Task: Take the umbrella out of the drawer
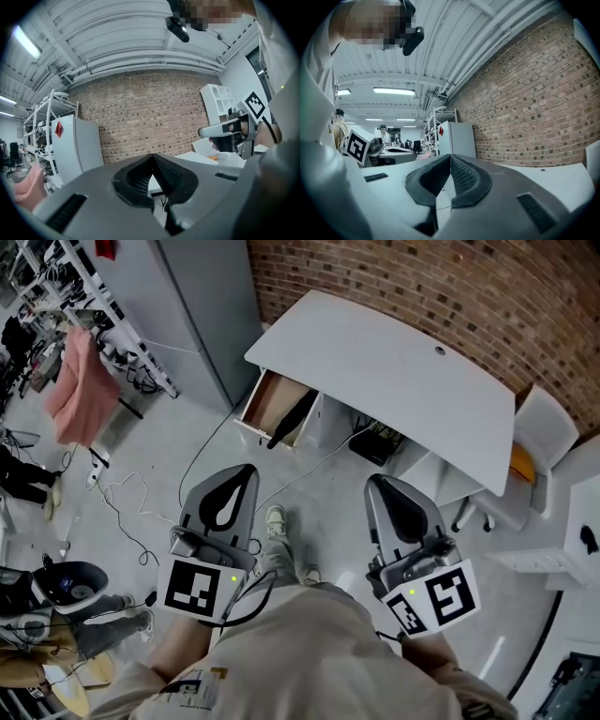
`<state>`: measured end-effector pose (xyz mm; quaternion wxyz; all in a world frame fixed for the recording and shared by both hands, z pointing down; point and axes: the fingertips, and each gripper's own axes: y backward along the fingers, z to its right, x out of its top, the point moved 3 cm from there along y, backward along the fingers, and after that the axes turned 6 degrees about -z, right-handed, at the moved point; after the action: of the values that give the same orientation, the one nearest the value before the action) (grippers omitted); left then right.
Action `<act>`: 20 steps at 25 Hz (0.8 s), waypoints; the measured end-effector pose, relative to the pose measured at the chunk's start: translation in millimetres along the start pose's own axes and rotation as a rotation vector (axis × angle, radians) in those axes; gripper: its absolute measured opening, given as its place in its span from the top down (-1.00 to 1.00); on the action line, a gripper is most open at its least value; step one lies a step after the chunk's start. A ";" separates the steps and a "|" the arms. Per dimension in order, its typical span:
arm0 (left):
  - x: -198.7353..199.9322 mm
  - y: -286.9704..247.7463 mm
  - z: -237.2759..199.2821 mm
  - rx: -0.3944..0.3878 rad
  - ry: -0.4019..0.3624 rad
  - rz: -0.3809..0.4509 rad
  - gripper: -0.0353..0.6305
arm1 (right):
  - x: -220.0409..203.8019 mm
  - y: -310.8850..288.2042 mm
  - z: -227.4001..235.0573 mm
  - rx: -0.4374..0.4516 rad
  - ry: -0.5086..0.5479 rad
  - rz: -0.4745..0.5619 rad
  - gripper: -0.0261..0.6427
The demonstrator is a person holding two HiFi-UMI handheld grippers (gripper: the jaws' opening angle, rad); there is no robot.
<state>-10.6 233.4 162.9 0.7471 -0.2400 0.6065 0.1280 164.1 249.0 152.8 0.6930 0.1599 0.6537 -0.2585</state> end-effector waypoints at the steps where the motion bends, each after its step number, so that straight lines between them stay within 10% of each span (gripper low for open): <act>1: -0.7 -3.1 -3.6 -0.003 -0.002 0.000 0.87 | 1.9 -3.8 0.1 0.001 0.002 0.001 0.90; 20: -14.0 -83.7 -116.4 -0.053 0.025 0.017 0.87 | -0.5 -146.1 19.2 -0.036 0.019 -0.089 0.90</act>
<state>-71.8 103.6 176.1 0.7318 -0.2563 0.6140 0.1474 97.0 119.2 172.1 0.6774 0.1206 0.6712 -0.2758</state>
